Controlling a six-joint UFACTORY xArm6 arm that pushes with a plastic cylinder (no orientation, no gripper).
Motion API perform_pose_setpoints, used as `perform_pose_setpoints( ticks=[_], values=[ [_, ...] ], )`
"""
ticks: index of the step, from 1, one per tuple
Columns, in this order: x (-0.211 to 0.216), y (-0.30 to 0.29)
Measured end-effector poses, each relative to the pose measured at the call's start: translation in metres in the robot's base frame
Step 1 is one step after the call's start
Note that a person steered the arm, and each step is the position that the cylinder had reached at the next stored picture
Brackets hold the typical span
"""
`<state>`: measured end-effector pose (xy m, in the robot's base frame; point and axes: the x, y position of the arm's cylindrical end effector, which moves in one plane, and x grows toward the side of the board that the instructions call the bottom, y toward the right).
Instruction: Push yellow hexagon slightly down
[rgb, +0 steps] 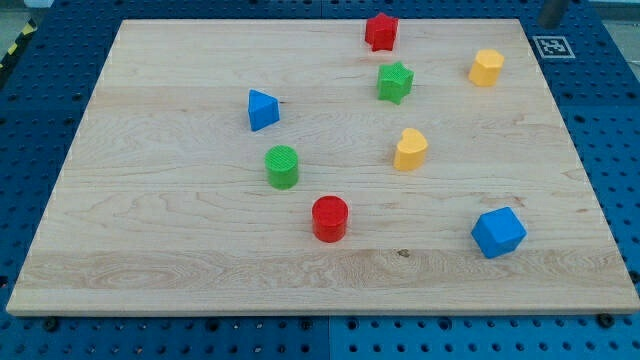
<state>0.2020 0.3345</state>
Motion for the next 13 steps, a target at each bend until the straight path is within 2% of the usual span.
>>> perform_pose_setpoints(
  ticks=[6, 7, 10, 11, 13],
  values=[
    [-0.003, 0.001],
    [-0.003, -0.016],
    [-0.002, -0.122],
    [-0.002, -0.123],
    [0.044, -0.118]
  ],
)
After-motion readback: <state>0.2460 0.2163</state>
